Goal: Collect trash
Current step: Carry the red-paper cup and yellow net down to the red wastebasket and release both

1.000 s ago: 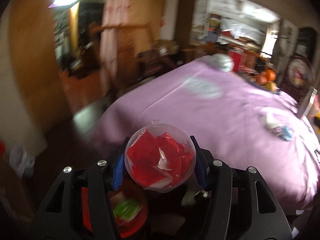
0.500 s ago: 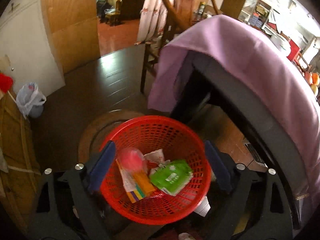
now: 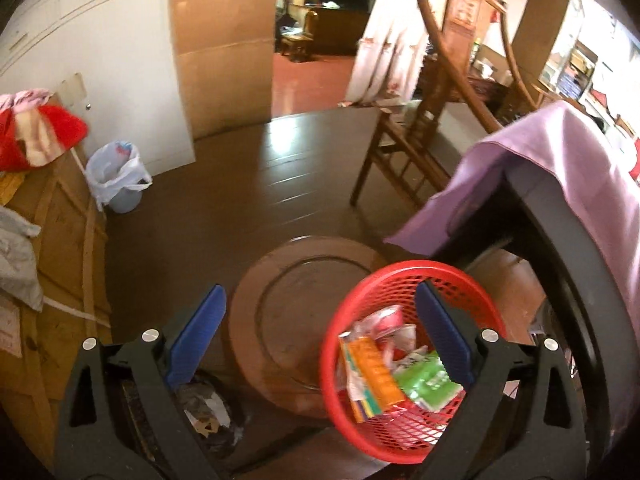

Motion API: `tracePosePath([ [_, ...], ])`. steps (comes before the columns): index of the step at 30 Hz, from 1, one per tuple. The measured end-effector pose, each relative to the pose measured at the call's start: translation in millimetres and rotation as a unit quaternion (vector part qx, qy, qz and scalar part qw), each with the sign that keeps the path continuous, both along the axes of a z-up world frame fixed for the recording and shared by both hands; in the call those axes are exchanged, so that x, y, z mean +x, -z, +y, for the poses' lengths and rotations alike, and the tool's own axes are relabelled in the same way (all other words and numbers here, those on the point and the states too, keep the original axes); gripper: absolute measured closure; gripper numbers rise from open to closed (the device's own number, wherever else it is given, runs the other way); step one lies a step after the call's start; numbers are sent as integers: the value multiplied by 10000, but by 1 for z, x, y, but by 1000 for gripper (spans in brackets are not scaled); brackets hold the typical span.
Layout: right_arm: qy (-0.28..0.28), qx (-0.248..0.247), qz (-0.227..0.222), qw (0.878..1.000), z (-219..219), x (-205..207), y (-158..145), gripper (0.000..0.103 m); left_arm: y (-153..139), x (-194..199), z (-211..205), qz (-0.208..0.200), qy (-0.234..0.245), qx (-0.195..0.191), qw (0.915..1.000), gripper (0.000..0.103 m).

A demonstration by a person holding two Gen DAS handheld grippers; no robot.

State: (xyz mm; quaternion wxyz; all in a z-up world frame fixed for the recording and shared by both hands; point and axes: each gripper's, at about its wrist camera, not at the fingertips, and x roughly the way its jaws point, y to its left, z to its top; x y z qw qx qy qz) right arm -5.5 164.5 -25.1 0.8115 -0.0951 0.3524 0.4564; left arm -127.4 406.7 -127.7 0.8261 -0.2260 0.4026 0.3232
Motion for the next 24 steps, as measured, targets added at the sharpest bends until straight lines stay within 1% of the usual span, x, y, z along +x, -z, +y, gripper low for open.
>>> tracePosePath([
  [4,-337,-71,241,9991,34,-10,13,58,10,-10,14,56,-92,-76,9999,9],
  [6,-567,-113,447,9973,54,-14,22,54,13,-14,20,96,-138,-83,9998,9],
  [7,-617,-133,505,9967,60,-14,25,51,13,-15,23,93,-172,-86,9998,9],
  [8,-661,-157,582,9960,67,-15,29,44,12,-17,25,76,-192,-90,9997,9],
  [9,-668,-167,628,9956,72,-15,31,42,11,-17,26,59,-199,-94,9997,9],
  [11,-670,-176,642,9955,77,-15,31,42,9,-19,27,23,-201,-77,9998,9],
  [15,-539,-138,470,9973,67,-14,25,38,7,-20,26,21,-211,-6,9998,8],
  [19,-299,-34,504,9983,54,-2,22,37,4,-14,18,23,-76,-21,10000,8],
  [24,11,167,470,9988,23,4,14,36,-8,-6,-3,35,154,158,9998,8],
])
